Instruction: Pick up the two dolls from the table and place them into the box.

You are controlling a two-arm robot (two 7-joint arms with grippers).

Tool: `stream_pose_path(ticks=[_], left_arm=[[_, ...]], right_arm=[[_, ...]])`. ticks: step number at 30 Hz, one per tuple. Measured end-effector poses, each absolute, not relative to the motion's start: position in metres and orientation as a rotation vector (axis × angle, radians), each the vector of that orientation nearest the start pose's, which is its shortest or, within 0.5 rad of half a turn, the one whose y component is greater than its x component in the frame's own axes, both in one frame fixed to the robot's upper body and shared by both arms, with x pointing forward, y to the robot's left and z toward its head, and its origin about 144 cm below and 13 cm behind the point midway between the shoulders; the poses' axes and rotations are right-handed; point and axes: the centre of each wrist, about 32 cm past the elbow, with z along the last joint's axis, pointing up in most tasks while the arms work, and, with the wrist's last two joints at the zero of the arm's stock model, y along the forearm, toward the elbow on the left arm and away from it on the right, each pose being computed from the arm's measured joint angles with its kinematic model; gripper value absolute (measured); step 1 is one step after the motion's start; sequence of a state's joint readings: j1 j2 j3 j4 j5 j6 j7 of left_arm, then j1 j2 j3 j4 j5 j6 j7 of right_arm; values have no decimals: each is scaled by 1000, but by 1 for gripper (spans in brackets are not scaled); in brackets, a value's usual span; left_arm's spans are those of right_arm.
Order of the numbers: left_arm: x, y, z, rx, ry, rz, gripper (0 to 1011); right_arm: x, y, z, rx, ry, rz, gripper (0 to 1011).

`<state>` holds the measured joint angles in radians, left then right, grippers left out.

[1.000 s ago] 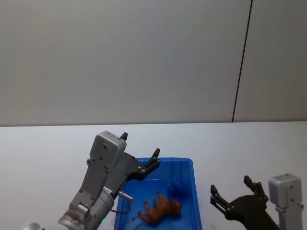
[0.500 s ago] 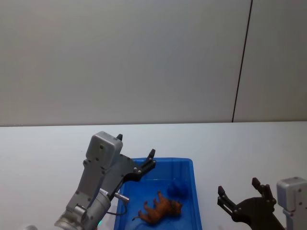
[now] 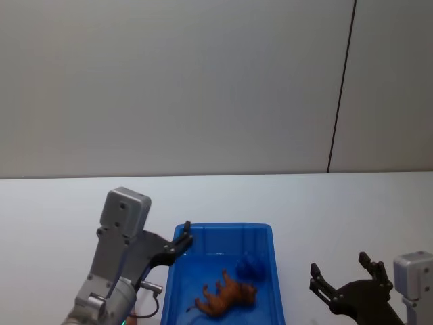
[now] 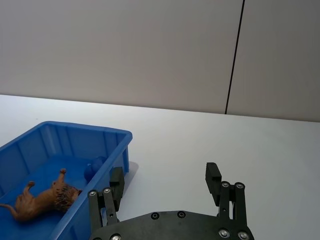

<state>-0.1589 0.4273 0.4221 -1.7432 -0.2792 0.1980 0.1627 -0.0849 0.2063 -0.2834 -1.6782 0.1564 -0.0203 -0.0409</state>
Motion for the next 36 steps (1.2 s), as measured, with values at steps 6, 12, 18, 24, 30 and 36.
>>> stream_pose_path(ticks=[6, 12, 18, 24, 30, 36], left_arm=[[464, 209, 1216, 202, -66, 1366, 1001], [462, 209, 1219, 249, 3, 1424, 1001], [464, 210, 1221, 292, 74, 1471, 1001], [468, 210, 1222, 325, 134, 1497, 1001], [473, 209, 1222, 363, 200, 1519, 1001], [476, 208, 1222, 398, 261, 1536, 1001]], right_arm=[[420, -192, 1138, -21, -7, -1315, 1001], [420, -192, 1138, -21, -7, -1316, 1001], [420, -192, 1138, -21, -7, -1316, 1001], [420, -192, 1138, -22, -7, -1317, 1001], [420, -192, 1138, -22, -6, -1317, 1001], [420, -192, 1138, -22, -6, -1317, 1001]])
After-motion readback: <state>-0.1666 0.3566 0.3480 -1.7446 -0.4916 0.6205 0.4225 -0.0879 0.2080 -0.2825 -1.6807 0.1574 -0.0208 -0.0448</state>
